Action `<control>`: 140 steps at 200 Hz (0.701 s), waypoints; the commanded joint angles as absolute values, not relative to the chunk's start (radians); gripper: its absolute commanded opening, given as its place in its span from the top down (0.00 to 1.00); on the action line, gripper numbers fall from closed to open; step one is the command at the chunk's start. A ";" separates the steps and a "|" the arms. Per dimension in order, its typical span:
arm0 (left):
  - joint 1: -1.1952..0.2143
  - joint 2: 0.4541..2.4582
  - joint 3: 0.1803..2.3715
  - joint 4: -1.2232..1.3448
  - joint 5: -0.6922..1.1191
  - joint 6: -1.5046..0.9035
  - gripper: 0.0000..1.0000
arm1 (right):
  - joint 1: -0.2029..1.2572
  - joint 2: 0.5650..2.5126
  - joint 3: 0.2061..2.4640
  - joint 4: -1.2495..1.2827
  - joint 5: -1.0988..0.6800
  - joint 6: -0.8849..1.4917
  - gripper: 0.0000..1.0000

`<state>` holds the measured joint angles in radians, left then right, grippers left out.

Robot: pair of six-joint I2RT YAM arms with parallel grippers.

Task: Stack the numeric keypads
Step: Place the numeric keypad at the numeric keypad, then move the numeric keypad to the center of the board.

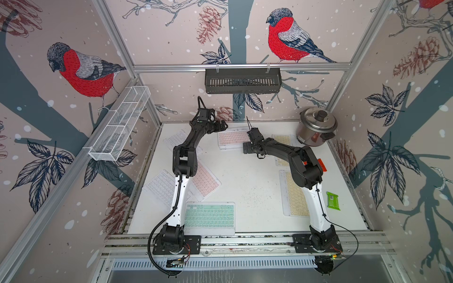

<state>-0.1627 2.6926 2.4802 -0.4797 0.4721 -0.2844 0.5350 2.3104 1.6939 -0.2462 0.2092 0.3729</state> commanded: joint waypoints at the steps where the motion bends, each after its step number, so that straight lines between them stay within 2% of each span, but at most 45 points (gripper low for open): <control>1: -0.161 2.697 2.484 -0.450 0.489 -0.282 0.03 | 0.535 2.342 1.699 -0.353 0.220 0.392 0.00; 47: -0.147 2.677 2.484 -0.458 0.494 -0.316 0.03 | 0.536 2.294 1.664 -0.332 0.166 0.377 0.00; 91: -0.126 2.546 2.450 -0.528 0.471 -0.338 0.03 | 0.504 2.079 1.533 -0.289 0.018 0.397 0.00; 124: -0.159 2.352 2.233 -0.515 0.478 -0.415 0.03 | 0.399 1.856 1.356 -0.300 -0.060 0.452 0.00; 140: -0.217 2.241 2.011 -0.400 0.507 -0.470 0.03 | 0.319 1.738 1.201 -0.278 -0.112 0.493 0.00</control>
